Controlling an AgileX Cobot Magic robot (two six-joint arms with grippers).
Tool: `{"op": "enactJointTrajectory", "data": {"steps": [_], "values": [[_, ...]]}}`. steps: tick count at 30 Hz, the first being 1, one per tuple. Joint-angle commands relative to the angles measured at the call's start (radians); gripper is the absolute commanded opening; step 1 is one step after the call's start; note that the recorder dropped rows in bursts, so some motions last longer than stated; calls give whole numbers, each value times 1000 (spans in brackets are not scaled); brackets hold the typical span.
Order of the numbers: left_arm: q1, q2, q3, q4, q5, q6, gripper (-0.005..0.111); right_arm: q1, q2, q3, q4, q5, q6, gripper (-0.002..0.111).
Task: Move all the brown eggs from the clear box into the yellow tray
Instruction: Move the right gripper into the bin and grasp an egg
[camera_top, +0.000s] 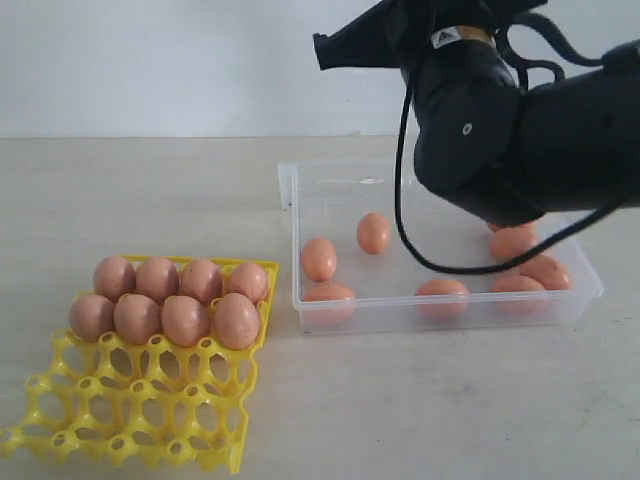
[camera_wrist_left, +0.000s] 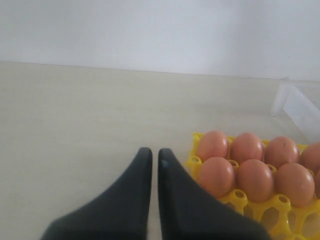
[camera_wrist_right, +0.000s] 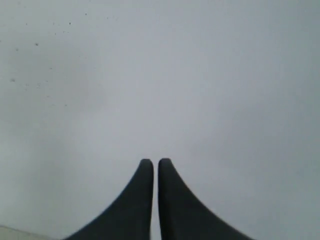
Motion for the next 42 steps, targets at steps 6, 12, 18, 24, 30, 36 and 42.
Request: {"op": "enactJointTrajectory", "data": {"steps": [6, 12, 18, 24, 30, 36, 42], "values": [[-6, -4, 4, 5, -7, 0, 4, -84, -59, 45, -257, 1028, 432, 0], [-6, -4, 4, 5, -7, 0, 4, -330, -37, -136, -418, 1552, 502, 0], [-6, -4, 4, 5, -7, 0, 4, -391, 181, -397, -424, 1690, 405, 5], [-6, -4, 4, 5, -7, 0, 4, -385, 313, -443, -411, 1579, 613, 49], [-6, -4, 4, 5, -7, 0, 4, -383, 366, -443, -317, 1526, 643, 49], [-6, -4, 4, 5, -7, 0, 4, -383, 387, -443, -296, 1493, 652, 49], [-6, -4, 4, 5, -7, 0, 4, -383, 420, -443, -296, 1486, 652, 49]]}}
